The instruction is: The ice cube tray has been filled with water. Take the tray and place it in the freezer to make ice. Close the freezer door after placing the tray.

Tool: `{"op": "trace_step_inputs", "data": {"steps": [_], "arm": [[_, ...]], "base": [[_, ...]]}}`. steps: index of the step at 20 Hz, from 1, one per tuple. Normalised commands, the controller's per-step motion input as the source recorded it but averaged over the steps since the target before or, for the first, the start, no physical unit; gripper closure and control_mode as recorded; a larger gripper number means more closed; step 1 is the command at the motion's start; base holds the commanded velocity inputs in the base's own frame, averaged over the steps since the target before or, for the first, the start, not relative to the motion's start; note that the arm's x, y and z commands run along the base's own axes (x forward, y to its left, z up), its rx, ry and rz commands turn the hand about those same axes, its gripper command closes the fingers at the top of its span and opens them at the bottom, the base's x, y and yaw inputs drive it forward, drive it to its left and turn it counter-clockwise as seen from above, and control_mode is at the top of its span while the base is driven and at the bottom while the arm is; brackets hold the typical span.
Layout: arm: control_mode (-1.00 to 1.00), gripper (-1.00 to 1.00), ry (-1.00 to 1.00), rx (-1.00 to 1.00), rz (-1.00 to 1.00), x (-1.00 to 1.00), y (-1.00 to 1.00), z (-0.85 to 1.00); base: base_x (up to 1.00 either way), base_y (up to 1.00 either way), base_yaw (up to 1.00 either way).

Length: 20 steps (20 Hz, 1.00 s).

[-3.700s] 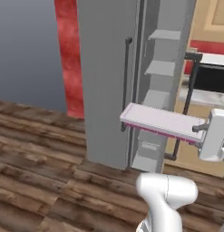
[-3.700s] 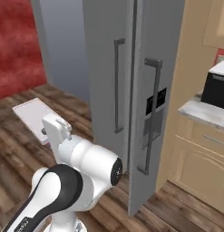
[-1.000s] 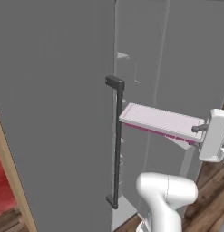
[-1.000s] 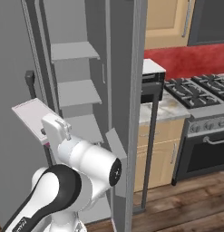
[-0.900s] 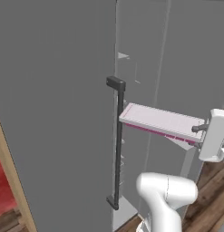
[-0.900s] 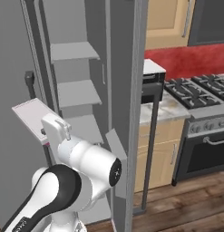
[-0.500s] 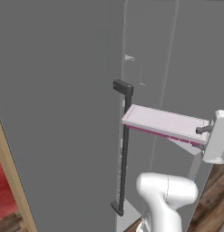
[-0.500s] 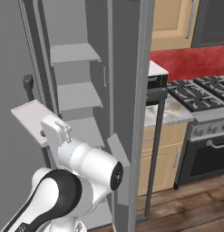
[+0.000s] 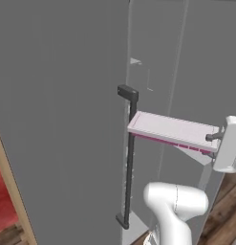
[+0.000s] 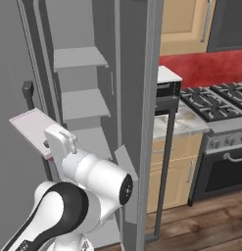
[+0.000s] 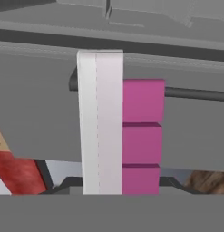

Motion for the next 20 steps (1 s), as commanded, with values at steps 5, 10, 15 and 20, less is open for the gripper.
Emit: {"op": "trace_step_inputs", "data": {"steps": [5, 10, 15, 20], "arm": [[1.00, 1.00, 0.00, 0.00, 0.00, 0.00, 0.00, 0.00], [1.00, 1.00, 0.00, 0.00, 0.00, 0.00, 0.00, 0.00], [1.00, 1.00, 0.00, 0.00, 0.00, 0.00, 0.00, 0.00], [1.00, 1.00, 0.00, 0.00, 0.00, 0.00, 0.00, 0.00]], "base": [[0.02, -0.16, 0.07], [-0.07, -0.08, 0.01], [-0.46, -0.05, 0.01], [-0.65, -0.11, 0.01]]}}
